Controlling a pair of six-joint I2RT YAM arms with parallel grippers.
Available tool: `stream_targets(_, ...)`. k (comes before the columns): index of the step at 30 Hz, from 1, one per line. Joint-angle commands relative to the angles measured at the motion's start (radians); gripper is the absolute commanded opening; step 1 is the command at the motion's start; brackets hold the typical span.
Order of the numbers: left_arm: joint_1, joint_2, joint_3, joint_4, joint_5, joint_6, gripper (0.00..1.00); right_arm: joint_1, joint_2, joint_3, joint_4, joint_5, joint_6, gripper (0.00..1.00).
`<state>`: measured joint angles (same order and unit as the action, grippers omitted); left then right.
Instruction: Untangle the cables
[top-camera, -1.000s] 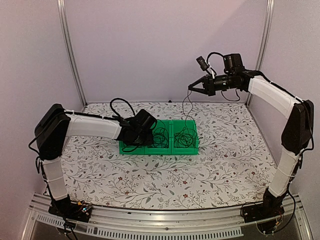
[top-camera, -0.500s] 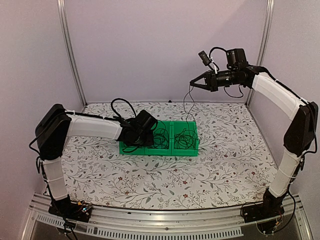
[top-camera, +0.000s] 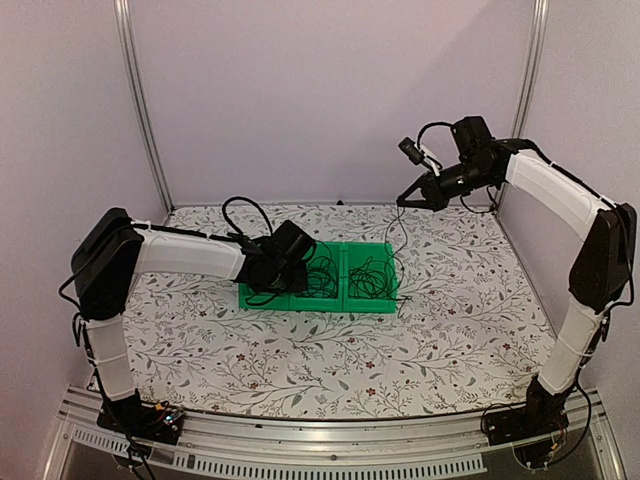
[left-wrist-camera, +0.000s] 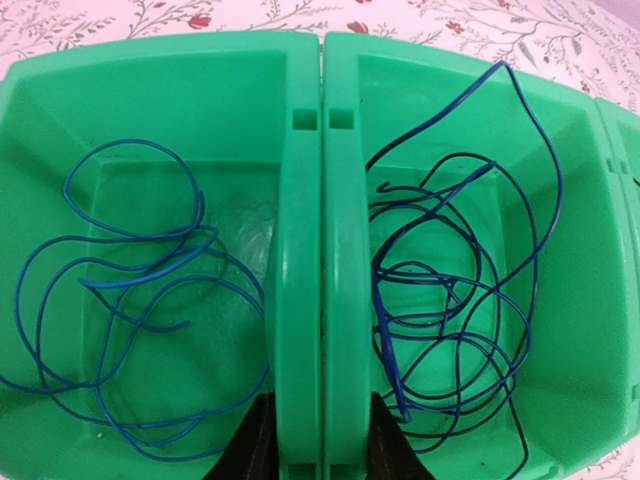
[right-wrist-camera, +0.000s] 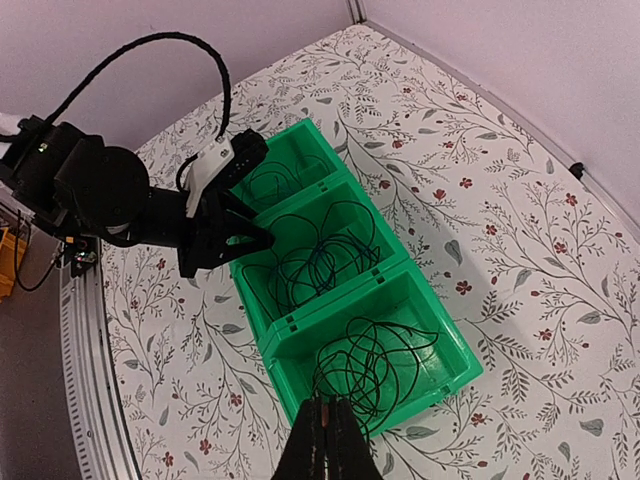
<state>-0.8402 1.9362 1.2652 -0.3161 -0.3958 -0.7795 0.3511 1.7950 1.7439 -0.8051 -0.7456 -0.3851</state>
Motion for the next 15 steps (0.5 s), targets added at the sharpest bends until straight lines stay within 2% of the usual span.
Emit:
stream_targets(1,-0.005,0.054,-0.008,-0.011,0.087,-0.068,0.24,-0.001,-0.056,0.105,-0.156,-0.004,-0.079,0.0)
stream_targets(8,-0.003,0.056,-0.007,-0.009,0.082,-0.058,0.26,0.0,-0.134,0.107,-0.22,-0.095,-0.101,0.0)
stream_targets(15,0.001,0.061,0.008,-0.016,0.093,-0.047,0.27,0.016,-0.087,0.2,-0.147,-0.142,-0.062,0.0)
